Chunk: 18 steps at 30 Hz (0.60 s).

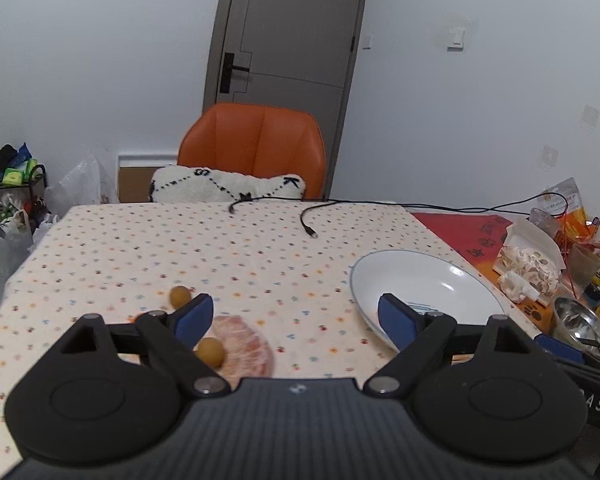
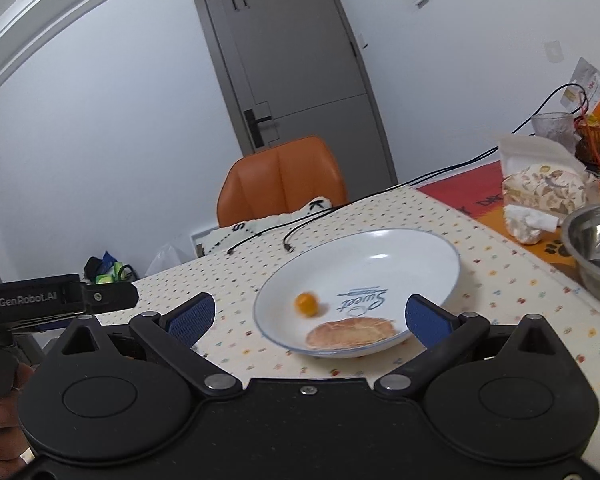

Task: Organize fruits
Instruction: 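Grasp the large orange with the left gripper while the right gripper approaches the second pomelo segment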

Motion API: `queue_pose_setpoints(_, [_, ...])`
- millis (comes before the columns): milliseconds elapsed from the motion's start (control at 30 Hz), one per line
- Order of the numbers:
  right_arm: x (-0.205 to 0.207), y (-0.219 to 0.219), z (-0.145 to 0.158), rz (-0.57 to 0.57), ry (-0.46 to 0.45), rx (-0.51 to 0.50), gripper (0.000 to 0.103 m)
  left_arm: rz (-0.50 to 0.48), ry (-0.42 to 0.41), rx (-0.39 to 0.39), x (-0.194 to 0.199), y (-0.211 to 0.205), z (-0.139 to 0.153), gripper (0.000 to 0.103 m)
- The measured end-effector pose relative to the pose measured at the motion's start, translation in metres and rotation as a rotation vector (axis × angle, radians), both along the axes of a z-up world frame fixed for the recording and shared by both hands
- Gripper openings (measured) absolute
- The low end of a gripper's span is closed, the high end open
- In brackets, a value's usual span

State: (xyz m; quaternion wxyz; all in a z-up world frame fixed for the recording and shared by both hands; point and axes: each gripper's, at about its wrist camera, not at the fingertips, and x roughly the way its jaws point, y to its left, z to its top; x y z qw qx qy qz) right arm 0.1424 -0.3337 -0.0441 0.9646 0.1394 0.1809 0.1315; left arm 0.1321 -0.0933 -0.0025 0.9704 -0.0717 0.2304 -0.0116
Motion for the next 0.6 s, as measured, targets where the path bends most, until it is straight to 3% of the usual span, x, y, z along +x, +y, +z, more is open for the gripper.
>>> queue_pose_setpoints(167, [-0.001,0.013,0.001,0.038,0.017,-0.012,0.103,0.023,-0.002,-0.008,-0.009,0.018,0.003,0.088])
queue_pose_setpoints(333, [-0.002,0.021,0.000,0.127,0.041,0.051,0.103,0.033,-0.005,-0.005,-0.017,0.034,0.004,0.088])
queue_pose_setpoints(600, [-0.004,0.048,-0.003,0.181,0.069,0.008,0.103,0.049,0.012,-0.043,-0.026,0.058,-0.006,0.088])
